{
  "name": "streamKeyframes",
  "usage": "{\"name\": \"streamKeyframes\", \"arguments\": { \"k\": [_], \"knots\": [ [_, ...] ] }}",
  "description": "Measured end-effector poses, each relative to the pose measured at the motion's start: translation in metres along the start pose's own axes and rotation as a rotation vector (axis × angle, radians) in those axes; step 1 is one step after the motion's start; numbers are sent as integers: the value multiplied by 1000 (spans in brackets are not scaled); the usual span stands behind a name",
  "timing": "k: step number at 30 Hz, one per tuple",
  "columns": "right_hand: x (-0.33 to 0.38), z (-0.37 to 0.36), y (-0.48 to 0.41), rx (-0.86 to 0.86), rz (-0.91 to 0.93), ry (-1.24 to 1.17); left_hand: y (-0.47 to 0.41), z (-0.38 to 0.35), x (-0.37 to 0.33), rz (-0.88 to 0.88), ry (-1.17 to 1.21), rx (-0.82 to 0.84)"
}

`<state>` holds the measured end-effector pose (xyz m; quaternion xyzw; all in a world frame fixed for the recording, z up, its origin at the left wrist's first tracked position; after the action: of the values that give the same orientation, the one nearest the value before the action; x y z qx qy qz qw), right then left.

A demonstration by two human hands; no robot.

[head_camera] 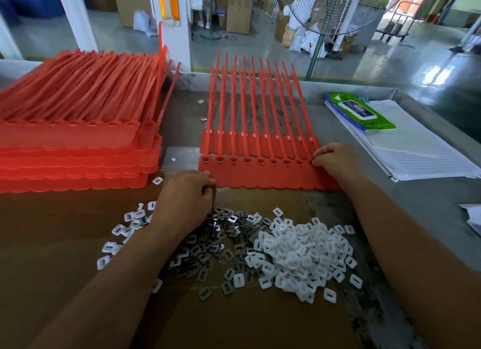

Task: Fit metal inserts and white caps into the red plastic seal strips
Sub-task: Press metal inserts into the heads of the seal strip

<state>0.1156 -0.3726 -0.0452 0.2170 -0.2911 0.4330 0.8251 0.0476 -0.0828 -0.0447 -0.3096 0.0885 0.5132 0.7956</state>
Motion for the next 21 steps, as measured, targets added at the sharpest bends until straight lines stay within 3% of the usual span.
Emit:
{"name": "streamKeyframes", "arguments": {
  "k": [10, 18, 21],
  "knots": [
    [-2, -1, 0, 25, 32, 25, 0, -1, 2, 10, 6, 2],
    [10, 7, 20, 4, 212, 55, 0, 0, 0, 7, -10, 9],
    [22, 6, 43, 81, 312, 32, 0, 0, 0, 1, -19, 11]
  ]
}}
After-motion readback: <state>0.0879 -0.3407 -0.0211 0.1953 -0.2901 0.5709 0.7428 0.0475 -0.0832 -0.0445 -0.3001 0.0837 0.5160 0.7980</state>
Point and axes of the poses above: each hand's wrist, its own y-axis away from the middle knuckle, its own z-axis out of the back of the hand, x = y × z, the point moved 5 cm from there along -y, towards the middle knuckle, and after that the axes turned 13 degrees about -z, right-handed, at the moved point
